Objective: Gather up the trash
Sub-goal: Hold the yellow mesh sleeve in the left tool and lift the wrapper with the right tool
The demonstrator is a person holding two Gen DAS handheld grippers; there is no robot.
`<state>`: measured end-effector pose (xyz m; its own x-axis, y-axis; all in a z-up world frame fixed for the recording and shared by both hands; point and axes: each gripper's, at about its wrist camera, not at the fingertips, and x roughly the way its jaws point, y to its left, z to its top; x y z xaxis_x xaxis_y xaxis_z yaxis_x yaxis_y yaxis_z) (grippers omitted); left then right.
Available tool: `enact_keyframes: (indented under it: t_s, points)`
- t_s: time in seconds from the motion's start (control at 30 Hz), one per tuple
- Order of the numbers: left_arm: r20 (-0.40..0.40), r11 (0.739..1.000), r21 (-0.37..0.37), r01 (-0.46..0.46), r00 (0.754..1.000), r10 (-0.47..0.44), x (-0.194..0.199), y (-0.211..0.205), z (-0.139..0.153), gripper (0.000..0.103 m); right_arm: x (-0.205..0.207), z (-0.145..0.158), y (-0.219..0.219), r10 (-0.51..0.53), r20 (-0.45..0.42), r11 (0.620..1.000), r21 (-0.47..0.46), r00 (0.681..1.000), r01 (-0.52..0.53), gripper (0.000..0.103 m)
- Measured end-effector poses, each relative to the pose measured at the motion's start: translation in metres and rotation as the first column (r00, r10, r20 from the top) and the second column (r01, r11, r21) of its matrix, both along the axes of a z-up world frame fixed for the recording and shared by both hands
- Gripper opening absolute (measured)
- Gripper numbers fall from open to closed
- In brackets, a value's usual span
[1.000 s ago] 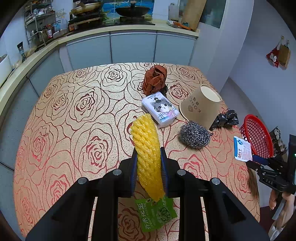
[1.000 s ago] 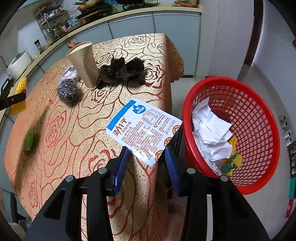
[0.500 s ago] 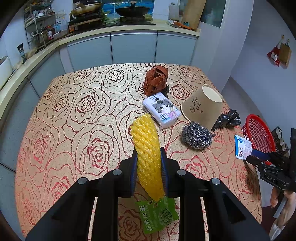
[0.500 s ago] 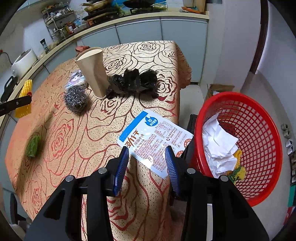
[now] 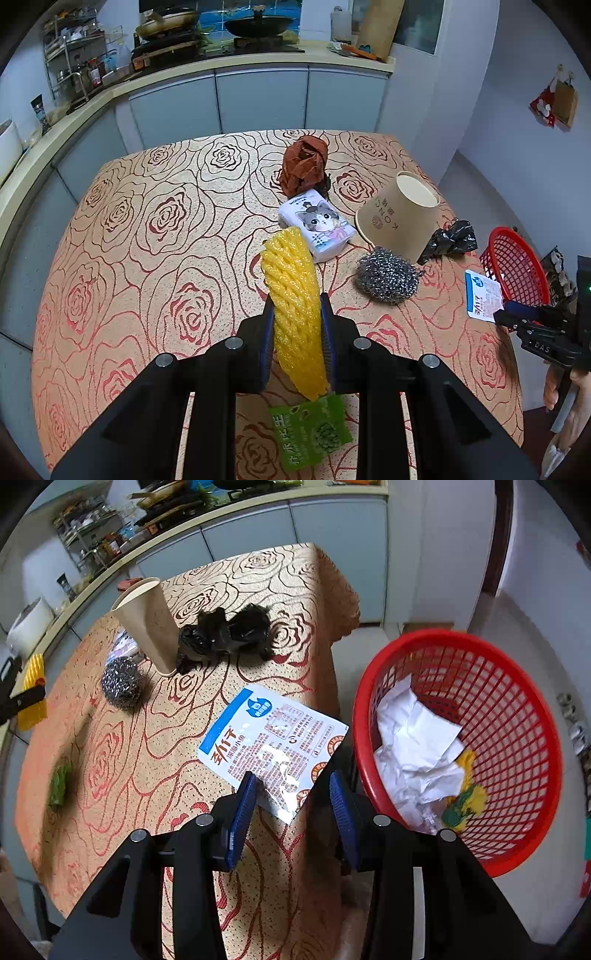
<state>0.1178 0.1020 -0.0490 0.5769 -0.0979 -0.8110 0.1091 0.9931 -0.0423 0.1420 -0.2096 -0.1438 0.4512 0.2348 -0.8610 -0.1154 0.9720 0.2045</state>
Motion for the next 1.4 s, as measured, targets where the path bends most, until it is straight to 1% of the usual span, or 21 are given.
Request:
enact_keyframes:
  t_s: [0.03, 0.2, 0.3, 0.5, 0.6, 0.73, 0.9, 1.0, 1.13, 1.3, 1.4]
  points:
    - [0.0, 1.0, 0.0, 0.001, 1.0, -0.001, 0.0, 0.0, 0.0, 0.021, 0.001, -0.001, -0.001, -0.004, -0.003, 1.0, 0.012, 1.0, 0.004, 0.047]
    - [0.002, 1.0, 0.001, 0.002, 1.0, -0.002, 0.003, -0.001, 0.001, 0.021, 0.01, -0.006, -0.001, 0.001, -0.025, 0.996, 0.091, 1.0, 0.001, 0.047]
    - [0.002, 1.0, 0.005, -0.001, 1.0, 0.001, 0.003, 0.001, 0.001, 0.021, 0.014, -0.005, 0.002, 0.01, -0.019, 0.992, 0.124, 1.0, -0.008, 0.047]
    - [0.005, 1.0, 0.014, -0.012, 1.0, 0.012, 0.003, 0.005, 0.002, 0.021, 0.018, 0.0, 0.012, 0.02, 0.012, 0.998, 0.065, 1.0, -0.02, 0.047]
    - [0.006, 1.0, 0.014, -0.016, 1.0, 0.016, 0.003, 0.007, 0.003, 0.021, 0.018, 0.004, 0.016, 0.026, 0.039, 0.999, 0.042, 0.999, -0.027, 0.047]
    - [0.01, 1.0, 0.014, -0.018, 1.0, 0.018, 0.003, 0.007, 0.005, 0.021, 0.016, 0.016, 0.026, 0.06, 0.086, 0.998, 0.015, 0.994, -0.062, 0.046]
    - [0.01, 1.0, 0.01, -0.018, 1.0, 0.018, 0.003, 0.007, 0.005, 0.021, 0.021, 0.018, 0.03, 0.067, 0.084, 0.998, 0.007, 0.994, -0.068, 0.044]
    - [0.011, 1.0, 0.011, -0.02, 1.0, 0.019, 0.003, 0.009, 0.005, 0.021, 0.021, 0.018, 0.026, 0.041, 0.087, 0.999, -0.039, 0.995, -0.037, 0.044]
    - [0.01, 1.0, 0.007, -0.017, 1.0, 0.017, 0.005, 0.008, 0.005, 0.021, 0.024, 0.013, 0.02, 0.02, 0.071, 0.999, -0.045, 0.997, -0.017, 0.044]
    - [0.012, 1.0, 0.004, -0.009, 1.0, 0.009, 0.004, 0.005, 0.005, 0.021, 0.027, 0.007, 0.028, 0.047, 0.051, 0.998, -0.041, 0.998, -0.045, 0.045]
    - [0.015, 1.0, 0.005, -0.009, 1.0, 0.009, 0.003, 0.006, 0.006, 0.021, 0.021, 0.008, 0.042, 0.099, 0.062, 0.994, -0.049, 0.993, -0.096, 0.045]
